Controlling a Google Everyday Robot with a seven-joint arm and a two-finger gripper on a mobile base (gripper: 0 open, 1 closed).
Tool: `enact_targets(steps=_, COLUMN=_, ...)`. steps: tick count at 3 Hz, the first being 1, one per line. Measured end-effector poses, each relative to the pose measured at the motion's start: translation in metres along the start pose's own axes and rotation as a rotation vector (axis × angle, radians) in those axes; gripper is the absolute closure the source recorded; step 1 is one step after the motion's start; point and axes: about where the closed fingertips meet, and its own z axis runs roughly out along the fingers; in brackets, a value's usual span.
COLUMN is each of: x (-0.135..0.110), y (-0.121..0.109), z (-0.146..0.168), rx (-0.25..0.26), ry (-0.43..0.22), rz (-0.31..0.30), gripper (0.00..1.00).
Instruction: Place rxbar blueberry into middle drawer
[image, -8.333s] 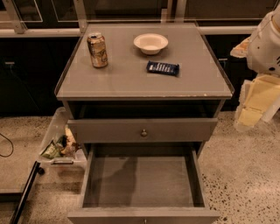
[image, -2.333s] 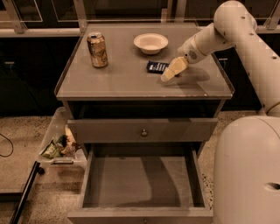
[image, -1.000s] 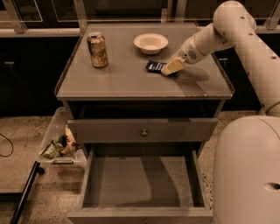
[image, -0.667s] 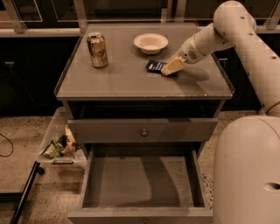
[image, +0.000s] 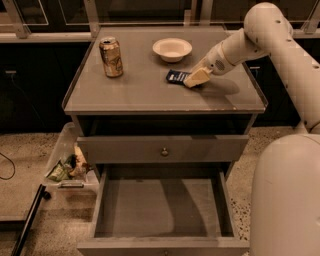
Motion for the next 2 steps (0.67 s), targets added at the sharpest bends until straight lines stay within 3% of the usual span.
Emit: enact_targets(steps=2, x=0.002, y=0.06, z=-0.023, rx=-0.003, ry=-0.03, rz=-0.124, gripper=1.0)
